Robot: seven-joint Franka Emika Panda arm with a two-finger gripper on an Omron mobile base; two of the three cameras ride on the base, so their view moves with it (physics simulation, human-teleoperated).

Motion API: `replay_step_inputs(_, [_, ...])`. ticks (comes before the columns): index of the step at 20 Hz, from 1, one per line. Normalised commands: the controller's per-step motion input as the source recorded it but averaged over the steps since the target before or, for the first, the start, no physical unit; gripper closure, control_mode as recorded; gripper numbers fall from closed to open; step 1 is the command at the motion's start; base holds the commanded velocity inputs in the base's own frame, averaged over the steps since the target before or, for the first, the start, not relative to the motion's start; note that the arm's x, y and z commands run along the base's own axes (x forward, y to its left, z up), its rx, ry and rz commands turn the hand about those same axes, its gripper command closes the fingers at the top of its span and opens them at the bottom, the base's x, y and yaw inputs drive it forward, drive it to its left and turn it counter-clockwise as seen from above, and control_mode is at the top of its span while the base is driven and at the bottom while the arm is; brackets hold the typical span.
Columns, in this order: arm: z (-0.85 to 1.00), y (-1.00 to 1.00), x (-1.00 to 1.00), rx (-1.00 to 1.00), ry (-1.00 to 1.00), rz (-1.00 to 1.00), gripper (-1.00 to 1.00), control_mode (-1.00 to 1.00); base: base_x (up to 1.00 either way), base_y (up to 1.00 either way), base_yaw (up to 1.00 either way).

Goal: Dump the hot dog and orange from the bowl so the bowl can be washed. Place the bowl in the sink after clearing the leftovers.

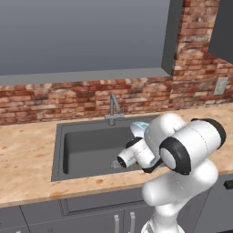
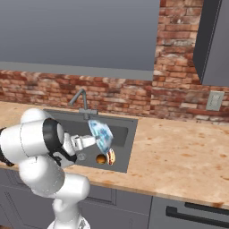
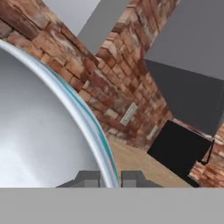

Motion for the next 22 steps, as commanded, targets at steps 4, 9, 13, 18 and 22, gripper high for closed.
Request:
replay_step_inputs(4, [0.41, 0.0, -0.08, 0.37, 0.03, 0.0, 1.0, -1.0, 0.0, 0.0, 0.0])
replay_step_inputs(9, [0.48, 0.0, -0.11, 0.39, 0.07, 0.0, 1.0, -1.0, 0.0, 0.0, 0.0])
replay_step_inputs(13, [0.37, 0.0, -0.14, 0.51, 0.24, 0.0, 1.0, -1.0, 0.0, 0.0, 0.0])
replay_step_inputs(18, [0.26, 0.0, -0.02, 0.62, 0.36, 0.0, 1.0, -1.0, 0.0, 0.0, 0.0])
replay_step_inputs(22, [0.05, 0.0, 0.0, 0.65, 0.42, 0.03, 1.0, -1.0, 0.0, 0.0, 0.0])
